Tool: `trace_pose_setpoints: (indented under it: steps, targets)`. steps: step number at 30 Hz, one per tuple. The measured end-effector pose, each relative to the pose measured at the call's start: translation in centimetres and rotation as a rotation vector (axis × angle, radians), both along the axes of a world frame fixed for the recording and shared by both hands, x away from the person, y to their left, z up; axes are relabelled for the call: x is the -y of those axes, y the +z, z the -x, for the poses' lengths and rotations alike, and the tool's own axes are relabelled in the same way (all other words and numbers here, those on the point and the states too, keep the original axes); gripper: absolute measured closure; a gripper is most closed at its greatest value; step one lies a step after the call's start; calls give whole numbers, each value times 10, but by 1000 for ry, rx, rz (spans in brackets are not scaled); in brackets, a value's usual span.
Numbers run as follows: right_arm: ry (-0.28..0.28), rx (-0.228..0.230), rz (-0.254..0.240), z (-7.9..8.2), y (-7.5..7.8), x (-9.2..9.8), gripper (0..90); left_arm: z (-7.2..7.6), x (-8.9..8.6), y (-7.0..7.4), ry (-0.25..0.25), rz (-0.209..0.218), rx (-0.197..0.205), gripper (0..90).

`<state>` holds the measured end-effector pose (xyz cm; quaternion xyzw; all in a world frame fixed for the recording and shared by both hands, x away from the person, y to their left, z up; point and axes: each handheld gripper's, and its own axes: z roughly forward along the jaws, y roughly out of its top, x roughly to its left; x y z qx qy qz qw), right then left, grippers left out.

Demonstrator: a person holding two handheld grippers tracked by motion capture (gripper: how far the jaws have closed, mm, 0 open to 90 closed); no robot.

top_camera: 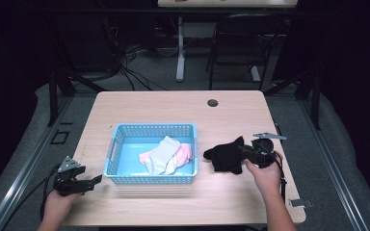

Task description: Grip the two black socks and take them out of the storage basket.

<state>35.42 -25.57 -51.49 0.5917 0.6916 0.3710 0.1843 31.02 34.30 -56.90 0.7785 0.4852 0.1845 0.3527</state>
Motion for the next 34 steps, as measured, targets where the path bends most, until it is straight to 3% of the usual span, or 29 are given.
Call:
trace_pose_setpoints:
  steps: [8,16,22,23,28,34]
  targets:
    - [9,18,-35,6,-2,-5,611,0,0,0,-1,2,1,182]
    - [88,13,-21,10,2,-24,573,0,0,0,0,-1,-1,182]
    - [147,20,5,16,1,-41,557,0,0,0,1,2,3,182]
    - [158,21,33,18,-3,-46,557,0,0,0,0,2,3,182]
    - [163,36,67,22,-17,-56,559,0,0,0,-1,2,1,182]
    - [171,72,115,22,-19,-59,556,0,0,0,0,1,0,182]
